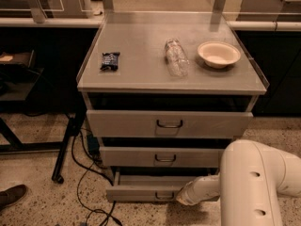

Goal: Close bottom drawer

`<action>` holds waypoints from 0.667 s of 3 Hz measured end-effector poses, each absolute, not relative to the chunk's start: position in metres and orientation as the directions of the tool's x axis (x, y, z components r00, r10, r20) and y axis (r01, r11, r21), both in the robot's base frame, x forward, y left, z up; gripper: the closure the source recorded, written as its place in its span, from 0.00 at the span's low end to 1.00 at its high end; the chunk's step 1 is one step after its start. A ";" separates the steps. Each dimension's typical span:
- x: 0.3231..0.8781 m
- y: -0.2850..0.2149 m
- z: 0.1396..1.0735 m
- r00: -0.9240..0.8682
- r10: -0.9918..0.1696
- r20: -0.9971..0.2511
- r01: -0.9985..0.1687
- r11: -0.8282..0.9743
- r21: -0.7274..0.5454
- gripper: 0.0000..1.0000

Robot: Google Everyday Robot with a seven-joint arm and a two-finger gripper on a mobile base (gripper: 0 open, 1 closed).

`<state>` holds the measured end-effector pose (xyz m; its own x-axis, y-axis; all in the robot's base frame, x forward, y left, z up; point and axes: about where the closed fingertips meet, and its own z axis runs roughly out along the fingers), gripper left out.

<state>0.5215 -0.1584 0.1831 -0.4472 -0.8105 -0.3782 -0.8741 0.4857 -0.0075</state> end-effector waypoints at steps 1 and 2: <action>0.521 -0.158 0.183 -0.447 -0.811 -0.378 -0.874 0.486 -0.008 0.65; 0.521 -0.158 0.183 -0.447 -0.811 -0.378 -0.874 0.486 -0.007 0.40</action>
Offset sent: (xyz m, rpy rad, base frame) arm 0.0000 0.0000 0.0000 0.0000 0.0000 0.0000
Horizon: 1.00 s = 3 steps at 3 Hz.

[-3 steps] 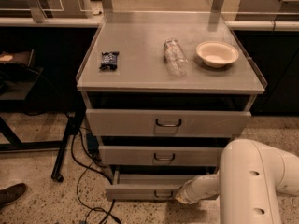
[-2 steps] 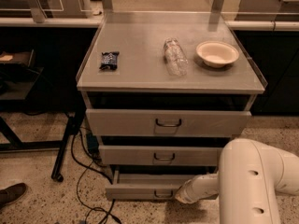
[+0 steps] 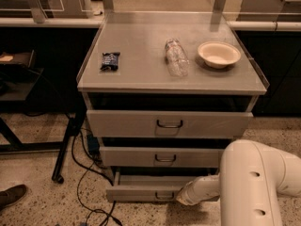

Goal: Close bottom drawer

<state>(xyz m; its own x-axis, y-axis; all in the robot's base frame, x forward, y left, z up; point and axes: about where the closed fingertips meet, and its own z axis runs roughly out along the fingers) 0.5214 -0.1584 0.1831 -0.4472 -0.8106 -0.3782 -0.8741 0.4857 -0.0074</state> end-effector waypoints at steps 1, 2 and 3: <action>0.521 -0.158 0.183 -0.447 -0.811 -0.378 -0.874 0.486 -0.007 0.18; 0.521 -0.158 0.183 -0.447 -0.811 -0.378 -0.874 0.486 -0.007 0.00; 0.521 -0.158 0.183 -0.447 -0.811 -0.378 -0.874 0.486 -0.007 0.00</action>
Offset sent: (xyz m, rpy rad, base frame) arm 0.0000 0.0000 0.0000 0.0000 0.0000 0.0000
